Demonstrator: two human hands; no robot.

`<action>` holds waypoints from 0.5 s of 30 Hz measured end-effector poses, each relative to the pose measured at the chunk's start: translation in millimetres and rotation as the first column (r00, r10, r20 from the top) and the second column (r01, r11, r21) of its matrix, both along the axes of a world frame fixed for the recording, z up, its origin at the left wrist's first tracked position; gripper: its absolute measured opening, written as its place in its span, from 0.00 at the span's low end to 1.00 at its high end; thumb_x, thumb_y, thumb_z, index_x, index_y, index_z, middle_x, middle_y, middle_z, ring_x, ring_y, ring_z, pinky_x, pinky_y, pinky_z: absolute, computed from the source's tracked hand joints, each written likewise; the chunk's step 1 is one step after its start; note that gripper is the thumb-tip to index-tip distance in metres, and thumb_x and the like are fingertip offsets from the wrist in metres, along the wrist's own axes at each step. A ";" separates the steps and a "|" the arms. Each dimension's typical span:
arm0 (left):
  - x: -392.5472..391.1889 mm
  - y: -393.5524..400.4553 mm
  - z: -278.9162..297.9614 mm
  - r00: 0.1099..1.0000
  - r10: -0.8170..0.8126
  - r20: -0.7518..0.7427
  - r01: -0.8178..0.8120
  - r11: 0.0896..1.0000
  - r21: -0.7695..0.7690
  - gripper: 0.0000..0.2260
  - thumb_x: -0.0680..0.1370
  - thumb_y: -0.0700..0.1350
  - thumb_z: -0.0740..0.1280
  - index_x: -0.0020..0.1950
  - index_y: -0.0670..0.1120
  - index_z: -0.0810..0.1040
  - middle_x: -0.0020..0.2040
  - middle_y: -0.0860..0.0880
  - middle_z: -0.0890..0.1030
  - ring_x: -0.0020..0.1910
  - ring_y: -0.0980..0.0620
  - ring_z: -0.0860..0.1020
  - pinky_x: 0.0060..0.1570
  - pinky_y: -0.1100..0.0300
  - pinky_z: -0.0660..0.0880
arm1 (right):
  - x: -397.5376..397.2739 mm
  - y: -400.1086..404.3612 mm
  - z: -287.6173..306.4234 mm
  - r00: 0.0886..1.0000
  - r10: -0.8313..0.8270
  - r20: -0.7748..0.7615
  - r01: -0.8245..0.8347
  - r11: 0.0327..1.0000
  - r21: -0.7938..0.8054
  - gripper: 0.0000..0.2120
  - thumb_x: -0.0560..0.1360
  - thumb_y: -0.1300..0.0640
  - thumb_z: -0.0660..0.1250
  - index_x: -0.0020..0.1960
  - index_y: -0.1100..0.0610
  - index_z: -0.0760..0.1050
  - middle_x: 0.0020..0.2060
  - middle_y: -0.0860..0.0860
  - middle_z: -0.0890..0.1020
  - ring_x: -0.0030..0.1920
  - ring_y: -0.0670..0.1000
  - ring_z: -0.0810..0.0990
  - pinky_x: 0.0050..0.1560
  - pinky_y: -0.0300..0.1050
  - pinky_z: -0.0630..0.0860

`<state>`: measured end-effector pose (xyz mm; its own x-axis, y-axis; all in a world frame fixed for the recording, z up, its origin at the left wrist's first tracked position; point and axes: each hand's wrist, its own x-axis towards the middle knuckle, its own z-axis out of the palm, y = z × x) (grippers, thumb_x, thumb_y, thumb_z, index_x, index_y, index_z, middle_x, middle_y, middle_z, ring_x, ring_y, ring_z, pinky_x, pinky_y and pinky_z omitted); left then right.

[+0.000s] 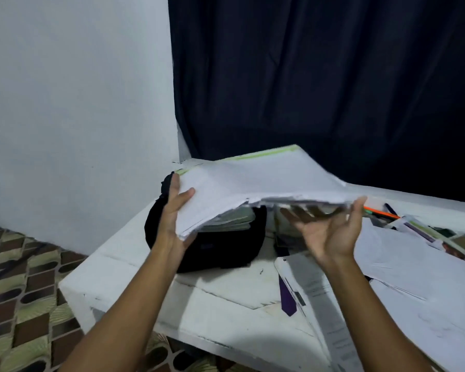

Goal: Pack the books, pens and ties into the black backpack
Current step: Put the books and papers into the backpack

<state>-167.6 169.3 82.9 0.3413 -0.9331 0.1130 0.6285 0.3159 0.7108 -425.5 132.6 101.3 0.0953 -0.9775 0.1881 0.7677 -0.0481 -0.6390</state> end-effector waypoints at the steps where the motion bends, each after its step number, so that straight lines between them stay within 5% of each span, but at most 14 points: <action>1: 10.4 1.3 -1.9 0.999 -0.016 0.052 0.016 1.000 0.002 0.31 0.71 0.42 0.71 0.72 0.59 0.69 0.71 0.52 0.73 0.66 0.45 0.75 0.65 0.44 0.72 | -10.9 -10.2 -8.1 0.995 0.088 0.055 -0.095 0.983 0.159 0.36 0.73 0.30 0.52 0.68 0.55 0.69 0.55 0.59 0.82 0.46 0.61 0.84 0.46 0.60 0.80; 4: 32.7 12.4 -8.3 0.963 -0.041 0.265 0.033 0.999 0.032 0.32 0.68 0.46 0.74 0.71 0.59 0.71 0.73 0.57 0.70 0.69 0.51 0.72 0.68 0.49 0.67 | -29.6 -32.6 -29.9 0.982 0.191 -0.012 -0.173 0.912 0.372 0.40 0.69 0.24 0.55 0.63 0.56 0.74 0.41 0.52 0.83 0.40 0.53 0.83 0.42 0.47 0.81; 7: 46.0 21.2 -11.4 0.890 -0.047 0.453 -0.006 0.993 0.116 0.33 0.67 0.44 0.71 0.71 0.57 0.70 0.69 0.63 0.70 0.62 0.65 0.74 0.56 0.65 0.72 | -33.8 -50.9 -35.3 0.953 0.289 -0.093 -0.243 0.910 0.338 0.43 0.61 0.29 0.72 0.70 0.49 0.71 0.58 0.47 0.80 0.56 0.52 0.79 0.58 0.50 0.77; 10: 67.2 23.6 -13.3 0.797 -0.165 0.581 0.009 0.965 0.261 0.33 0.67 0.44 0.66 0.72 0.56 0.66 0.70 0.59 0.67 0.51 0.70 0.77 0.44 0.72 0.73 | -34.2 -57.5 -22.2 0.854 0.457 -0.247 -0.431 0.889 0.155 0.28 0.68 0.39 0.69 0.67 0.42 0.73 0.64 0.45 0.78 0.59 0.50 0.80 0.53 0.46 0.80; 15: 101.6 20.0 -15.2 0.681 -0.322 0.657 0.027 0.908 0.418 0.38 0.62 0.51 0.76 0.70 0.57 0.67 0.71 0.59 0.67 0.53 0.70 0.77 0.46 0.73 0.73 | -21.9 -87.8 -11.3 0.639 0.629 -0.443 -0.600 0.768 0.224 0.27 0.70 0.51 0.72 0.68 0.46 0.73 0.61 0.42 0.79 0.59 0.47 0.80 0.47 0.42 0.80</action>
